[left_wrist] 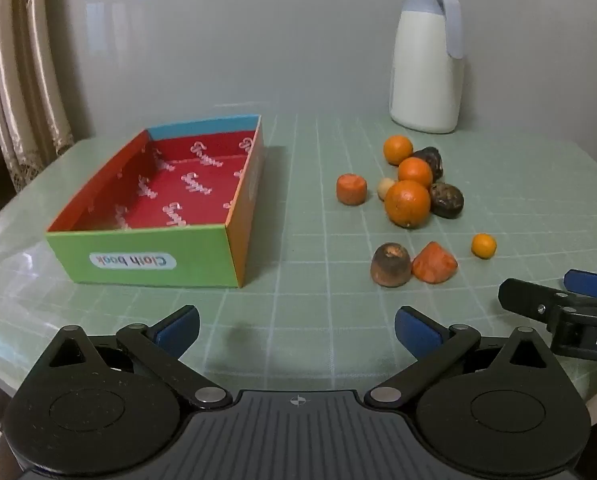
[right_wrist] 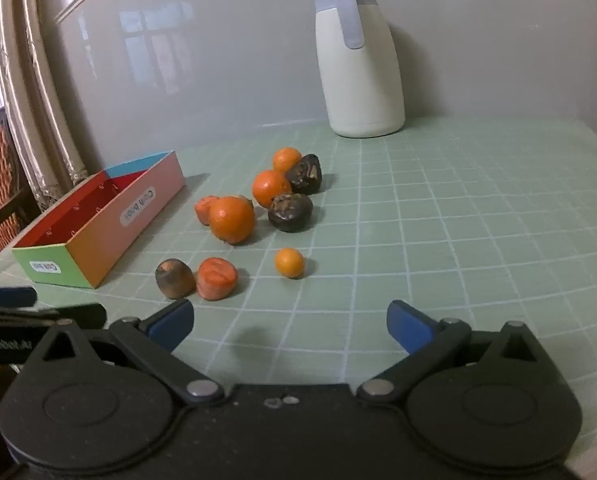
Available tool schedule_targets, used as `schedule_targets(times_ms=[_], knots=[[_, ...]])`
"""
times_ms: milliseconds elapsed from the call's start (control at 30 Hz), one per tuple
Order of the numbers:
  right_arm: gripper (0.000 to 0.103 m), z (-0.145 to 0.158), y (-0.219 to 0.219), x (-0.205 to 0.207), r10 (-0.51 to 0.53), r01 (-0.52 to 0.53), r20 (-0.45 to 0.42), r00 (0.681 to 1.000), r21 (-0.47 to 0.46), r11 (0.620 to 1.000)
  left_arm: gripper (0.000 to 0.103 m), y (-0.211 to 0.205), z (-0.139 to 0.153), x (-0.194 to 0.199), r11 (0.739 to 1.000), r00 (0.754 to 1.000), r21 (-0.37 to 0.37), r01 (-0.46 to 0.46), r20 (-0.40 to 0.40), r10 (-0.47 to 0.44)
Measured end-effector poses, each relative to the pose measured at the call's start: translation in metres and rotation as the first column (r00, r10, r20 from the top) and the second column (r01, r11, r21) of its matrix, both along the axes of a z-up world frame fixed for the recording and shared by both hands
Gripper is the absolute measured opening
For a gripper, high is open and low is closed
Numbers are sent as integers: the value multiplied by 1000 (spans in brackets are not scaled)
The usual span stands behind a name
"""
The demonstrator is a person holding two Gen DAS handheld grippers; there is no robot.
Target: Organize fruits
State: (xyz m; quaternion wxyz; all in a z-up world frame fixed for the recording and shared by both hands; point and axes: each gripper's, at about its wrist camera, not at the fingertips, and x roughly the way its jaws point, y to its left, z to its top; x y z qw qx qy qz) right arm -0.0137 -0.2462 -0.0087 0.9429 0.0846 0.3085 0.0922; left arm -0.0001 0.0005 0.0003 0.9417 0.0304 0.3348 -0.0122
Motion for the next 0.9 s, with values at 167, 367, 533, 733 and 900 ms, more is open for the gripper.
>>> schedule_targets(times_ms=[167, 367, 533, 733, 900], knots=[[103, 0, 3, 4, 4, -4, -16, 1000, -1, 1000, 103, 6, -7, 4, 999, 999, -30, -15, -38, 14], [103, 0, 2, 6, 8, -8, -12, 1000, 0, 1000, 103, 7, -8, 12, 999, 998, -33, -30, -60, 28], [103, -6, 0, 5, 4, -4, -1, 1000, 6, 1000, 103, 7, -5, 10, 999, 999, -32, -23, -46, 21], [103, -6, 0, 6, 8, -8, -4, 1000, -1, 1000, 103, 9, -3, 9, 999, 999, -34, -23, -42, 21], [103, -6, 1, 6, 10, -10, -5, 1000, -2, 1000, 103, 8, -4, 8, 999, 999, -33, -25, -39, 24]])
